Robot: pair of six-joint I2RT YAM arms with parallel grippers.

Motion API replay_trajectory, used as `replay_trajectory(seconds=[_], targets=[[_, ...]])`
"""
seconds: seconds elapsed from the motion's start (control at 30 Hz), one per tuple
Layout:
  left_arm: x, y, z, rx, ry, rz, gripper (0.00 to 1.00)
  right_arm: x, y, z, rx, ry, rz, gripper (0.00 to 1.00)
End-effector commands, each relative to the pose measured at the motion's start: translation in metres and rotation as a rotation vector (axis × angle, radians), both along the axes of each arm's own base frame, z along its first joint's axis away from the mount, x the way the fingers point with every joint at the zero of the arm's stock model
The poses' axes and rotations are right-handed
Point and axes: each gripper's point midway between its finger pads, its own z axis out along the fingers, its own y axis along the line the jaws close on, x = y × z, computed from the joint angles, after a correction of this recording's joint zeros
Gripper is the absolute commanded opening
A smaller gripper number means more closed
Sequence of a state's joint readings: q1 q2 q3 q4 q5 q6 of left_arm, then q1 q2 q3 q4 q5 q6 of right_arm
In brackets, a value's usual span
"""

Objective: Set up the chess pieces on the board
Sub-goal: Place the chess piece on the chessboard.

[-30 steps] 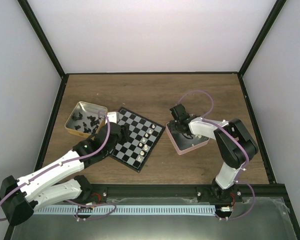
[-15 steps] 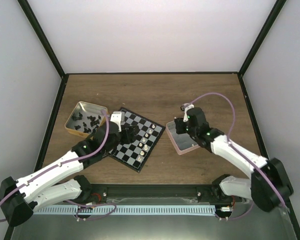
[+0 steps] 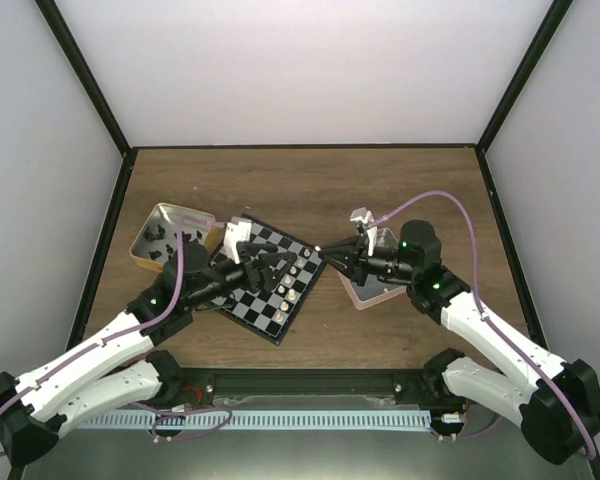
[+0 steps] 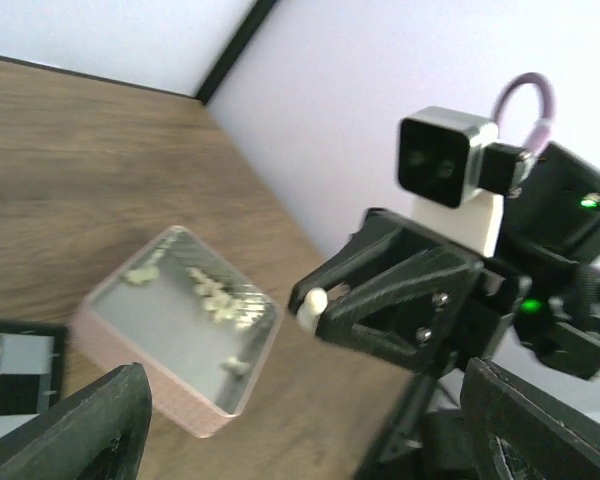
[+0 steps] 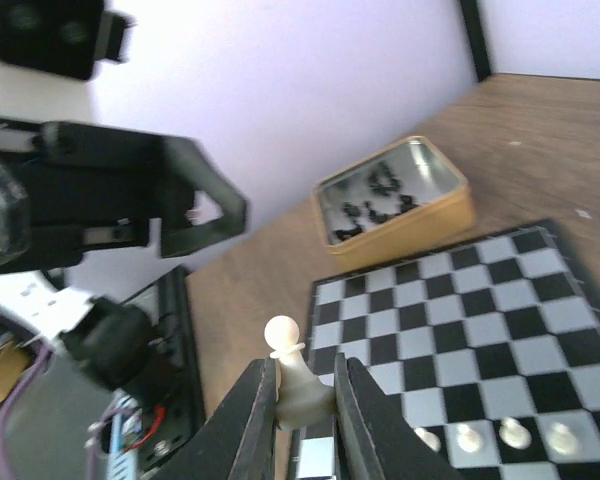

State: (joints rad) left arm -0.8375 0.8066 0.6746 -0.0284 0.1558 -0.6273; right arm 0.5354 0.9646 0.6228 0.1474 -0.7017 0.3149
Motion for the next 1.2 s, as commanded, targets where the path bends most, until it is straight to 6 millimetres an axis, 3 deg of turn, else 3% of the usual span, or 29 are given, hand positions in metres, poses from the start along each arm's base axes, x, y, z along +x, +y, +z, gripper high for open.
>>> replay_trajectory(seconds=[0.0,0.1,0.37,0.67,1.17], targets=[[-0.022,-0.024,0.023,-0.139,0.034,-0.184,0.87,-0.046,0.011,0.027,0.099,-0.07,0.253,0.14],[-0.022,-0.034,0.022,-0.133,0.082,-0.223,0.83,-0.052,0.012,0.029,0.104,-0.075,0.289,0.15],[-0.02,-0.045,0.017,-0.153,0.145,-0.251,0.51,-0.052,0.014,0.026,0.091,-0.074,0.302,0.17],[-0.018,-0.051,0.011,-0.161,0.169,-0.267,0.36,-0.052,0.018,0.021,0.081,-0.06,0.33,0.17],[-0.02,-0.057,0.002,-0.14,0.194,-0.301,0.23,-0.047,0.021,0.022,0.076,-0.06,0.329,0.17]])
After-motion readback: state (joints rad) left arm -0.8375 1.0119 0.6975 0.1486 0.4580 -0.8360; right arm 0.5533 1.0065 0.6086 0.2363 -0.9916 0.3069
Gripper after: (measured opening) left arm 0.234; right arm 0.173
